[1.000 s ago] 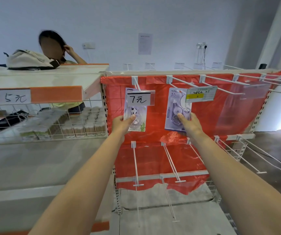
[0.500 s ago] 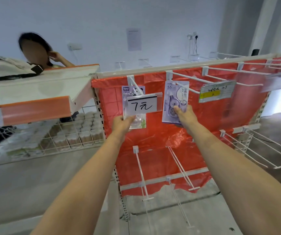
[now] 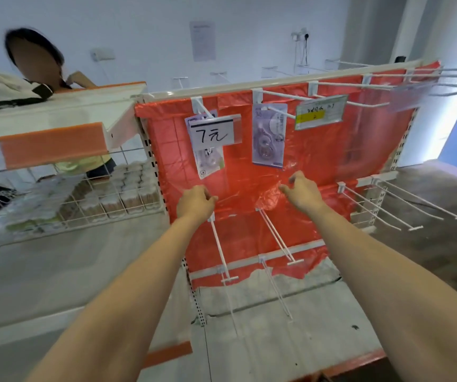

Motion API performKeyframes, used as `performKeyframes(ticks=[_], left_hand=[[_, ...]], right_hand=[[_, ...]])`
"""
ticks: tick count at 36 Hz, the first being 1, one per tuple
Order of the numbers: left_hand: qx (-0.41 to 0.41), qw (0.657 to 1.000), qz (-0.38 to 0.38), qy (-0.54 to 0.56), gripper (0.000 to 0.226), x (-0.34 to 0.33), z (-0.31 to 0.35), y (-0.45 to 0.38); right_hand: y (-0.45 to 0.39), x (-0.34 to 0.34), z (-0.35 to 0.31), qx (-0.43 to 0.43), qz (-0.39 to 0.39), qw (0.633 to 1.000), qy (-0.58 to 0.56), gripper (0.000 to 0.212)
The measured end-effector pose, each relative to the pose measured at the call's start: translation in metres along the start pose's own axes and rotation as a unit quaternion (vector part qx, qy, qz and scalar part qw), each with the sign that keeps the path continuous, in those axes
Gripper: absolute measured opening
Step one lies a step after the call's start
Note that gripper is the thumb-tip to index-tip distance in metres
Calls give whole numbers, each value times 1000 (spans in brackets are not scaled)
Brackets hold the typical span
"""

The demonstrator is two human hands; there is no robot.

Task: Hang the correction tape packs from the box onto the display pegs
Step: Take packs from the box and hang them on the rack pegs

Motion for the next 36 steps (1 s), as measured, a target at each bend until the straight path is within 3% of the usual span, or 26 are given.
performKeyframes(ticks=[6, 15, 23, 36], left_hand=[[-61, 987, -32, -142, 27, -15, 28, 42], [-145, 952, -113, -245, 34, -73, 70, 103], [-214, 915, -198, -280, 37, -157, 82, 164], [-264, 838, -371, -302, 38, -314, 36, 231]], right_hand=[[49, 10, 24, 14, -27, 995, 97, 41], [136, 22, 81, -28, -44, 979, 197, 41], [214, 3, 163, -94, -78, 974, 192, 46], [313, -92, 282, -223, -162, 953, 125, 37]])
Point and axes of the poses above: each hand's wrist, its own y-axis away from the middle knuckle, its own x-axis out of the back of the hand, z = x × y, the point moved 2 cm from there along -y, towards the middle knuckle, and after that the axes turned 9 degrees about -z, right-handed, at the moved point
